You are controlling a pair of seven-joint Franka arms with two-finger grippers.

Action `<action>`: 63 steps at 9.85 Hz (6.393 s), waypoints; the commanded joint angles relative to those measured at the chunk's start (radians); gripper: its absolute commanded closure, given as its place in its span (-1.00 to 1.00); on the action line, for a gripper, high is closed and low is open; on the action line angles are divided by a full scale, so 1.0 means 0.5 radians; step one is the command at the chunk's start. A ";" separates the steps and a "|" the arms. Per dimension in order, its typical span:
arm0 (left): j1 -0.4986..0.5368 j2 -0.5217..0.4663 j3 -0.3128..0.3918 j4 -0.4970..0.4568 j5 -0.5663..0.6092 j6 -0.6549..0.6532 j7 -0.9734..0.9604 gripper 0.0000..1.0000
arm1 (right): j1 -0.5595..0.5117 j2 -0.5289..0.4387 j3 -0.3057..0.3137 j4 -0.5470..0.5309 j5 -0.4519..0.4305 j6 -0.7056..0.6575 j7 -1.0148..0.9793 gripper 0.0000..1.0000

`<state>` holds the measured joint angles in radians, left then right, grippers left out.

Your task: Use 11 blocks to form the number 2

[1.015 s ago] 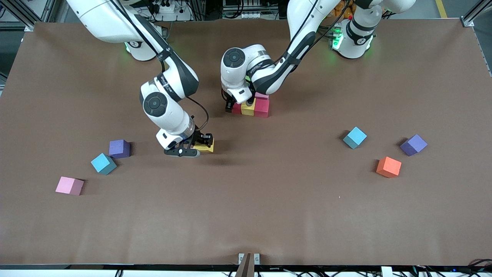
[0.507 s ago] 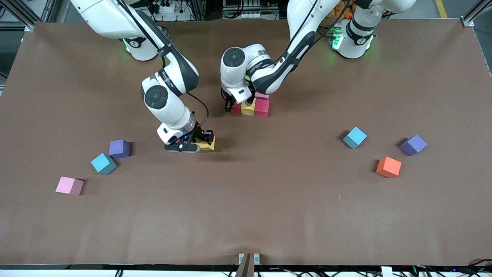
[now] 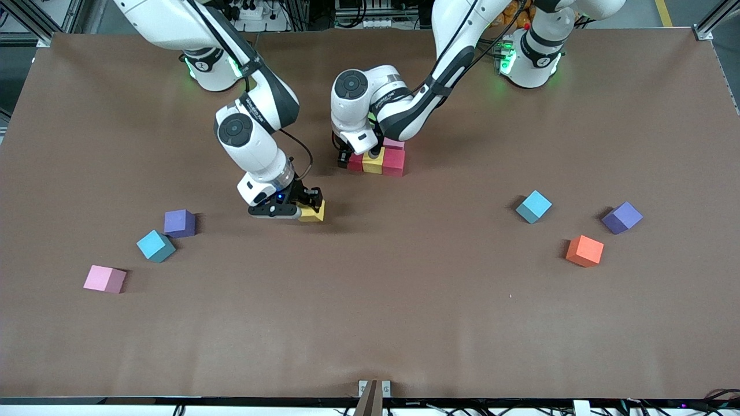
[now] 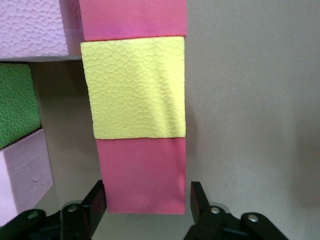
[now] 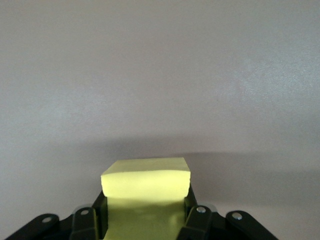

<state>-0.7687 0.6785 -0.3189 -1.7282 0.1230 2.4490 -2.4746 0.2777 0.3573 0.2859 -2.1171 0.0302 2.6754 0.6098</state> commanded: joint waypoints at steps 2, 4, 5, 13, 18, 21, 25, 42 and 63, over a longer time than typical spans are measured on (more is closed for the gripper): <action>0.025 -0.065 -0.025 -0.023 0.049 -0.057 -0.008 -0.49 | 0.046 -0.135 -0.010 -0.134 -0.008 0.021 0.075 0.23; 0.034 -0.084 -0.040 -0.020 0.046 -0.115 0.001 -0.50 | 0.046 -0.138 -0.010 -0.135 -0.008 0.021 0.075 0.24; 0.052 -0.090 -0.046 -0.023 0.049 -0.121 0.001 -0.50 | 0.061 -0.138 -0.010 -0.135 -0.011 0.021 0.102 0.23; 0.603 -0.354 -0.294 -0.029 0.049 -0.482 0.496 -0.50 | 0.279 -0.098 -0.038 -0.132 -0.051 0.021 0.412 0.26; 1.107 -0.491 -0.325 -0.059 0.049 -0.752 1.449 -0.52 | 0.551 0.028 -0.227 -0.052 -0.300 -0.009 0.701 0.29; 1.438 -0.755 -0.322 -0.277 0.046 -0.765 2.210 -0.53 | 0.800 0.113 -0.424 0.052 -0.303 -0.068 0.786 0.30; 1.807 -0.979 -0.310 -0.504 0.046 -0.784 3.392 -0.54 | 0.990 0.221 -0.547 0.138 -0.306 -0.065 0.934 0.30; 1.906 -0.992 -0.151 -1.099 0.408 -0.281 5.246 -0.54 | 1.193 0.270 -0.646 0.102 -0.361 -0.071 1.149 0.36; 1.909 -0.802 -0.086 -1.109 0.579 -0.011 5.363 -0.54 | 1.304 0.267 -0.646 0.074 -0.364 -0.135 1.253 -1.00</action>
<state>0.1840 0.2817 -0.3621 -2.2736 0.3914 2.4289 0.2129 0.9067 0.4772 -0.0302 -2.0624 -0.1410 2.6081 1.1999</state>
